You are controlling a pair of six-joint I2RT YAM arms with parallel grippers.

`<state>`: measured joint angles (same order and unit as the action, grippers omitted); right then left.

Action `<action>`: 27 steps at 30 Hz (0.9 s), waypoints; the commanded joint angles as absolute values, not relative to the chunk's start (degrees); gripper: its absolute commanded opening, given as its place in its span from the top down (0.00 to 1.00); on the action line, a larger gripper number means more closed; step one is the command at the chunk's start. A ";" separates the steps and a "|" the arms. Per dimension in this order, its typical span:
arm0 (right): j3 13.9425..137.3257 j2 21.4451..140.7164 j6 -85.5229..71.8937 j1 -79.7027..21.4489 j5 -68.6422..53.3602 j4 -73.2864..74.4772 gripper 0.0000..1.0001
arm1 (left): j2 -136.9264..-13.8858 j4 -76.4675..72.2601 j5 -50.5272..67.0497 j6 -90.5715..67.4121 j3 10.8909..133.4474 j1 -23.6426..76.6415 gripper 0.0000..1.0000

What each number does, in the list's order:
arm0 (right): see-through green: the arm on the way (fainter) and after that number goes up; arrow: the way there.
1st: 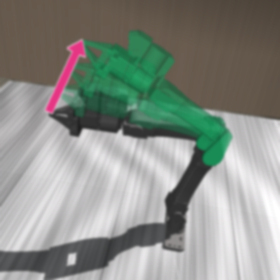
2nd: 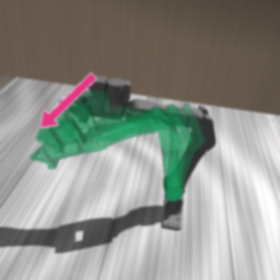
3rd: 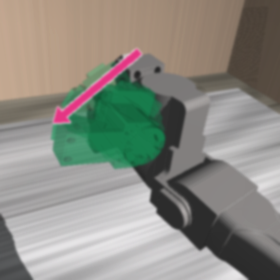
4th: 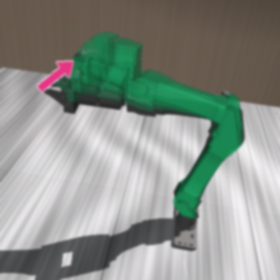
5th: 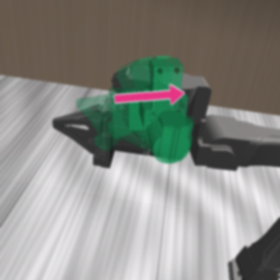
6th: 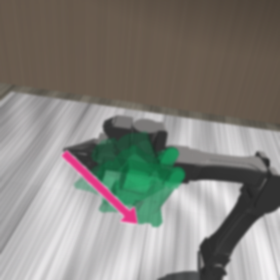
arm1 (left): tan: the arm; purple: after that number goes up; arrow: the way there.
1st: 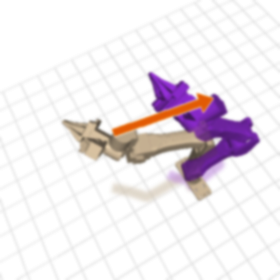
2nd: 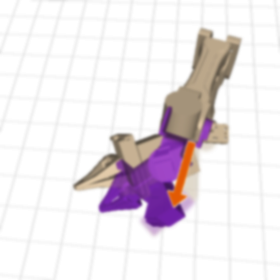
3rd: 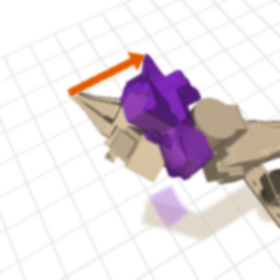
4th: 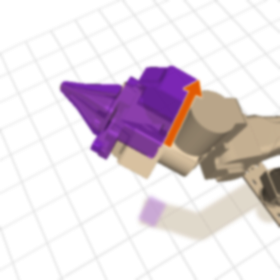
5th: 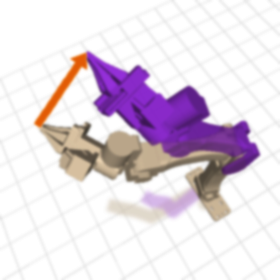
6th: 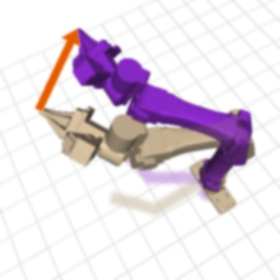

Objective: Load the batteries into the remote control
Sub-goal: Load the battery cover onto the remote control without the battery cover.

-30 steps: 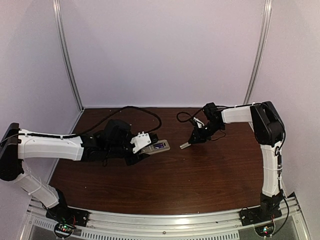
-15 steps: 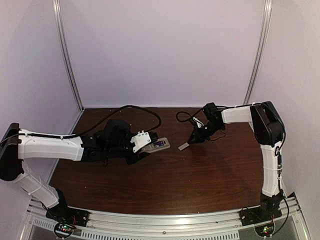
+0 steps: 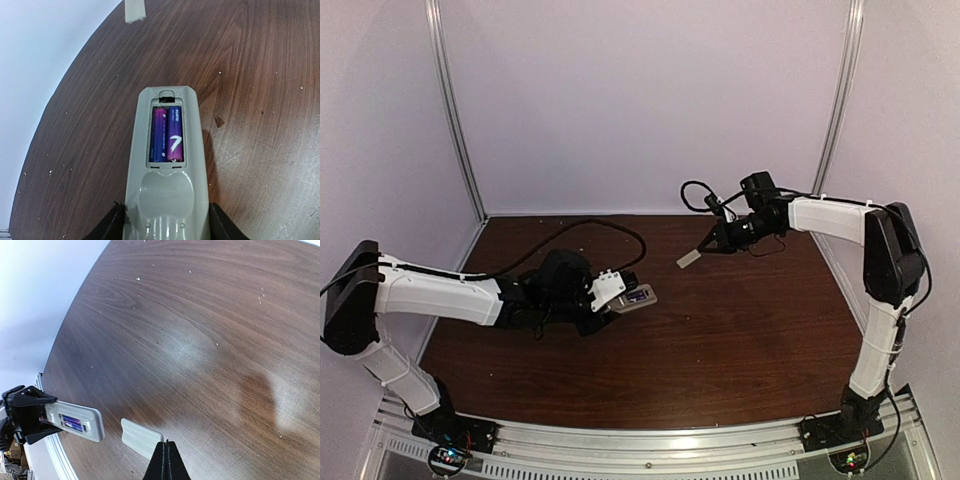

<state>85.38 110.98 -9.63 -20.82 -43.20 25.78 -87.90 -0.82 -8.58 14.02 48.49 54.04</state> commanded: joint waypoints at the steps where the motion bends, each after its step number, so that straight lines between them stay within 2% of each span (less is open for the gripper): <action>1: 84.11 106.01 -10.53 -21.96 -42.31 24.55 1.00 | -91.33 -5.42 -7.98 11.04 50.62 53.69 1.00; 11: 81.67 98.66 -12.68 -27.07 -38.06 19.88 1.00 | -95.10 -8.34 -8.22 5.78 56.24 53.69 1.00; 27: 80.68 98.88 -14.44 -33.55 -33.52 16.34 1.00 | -91.48 -12.97 -7.64 6.35 56.56 53.68 1.00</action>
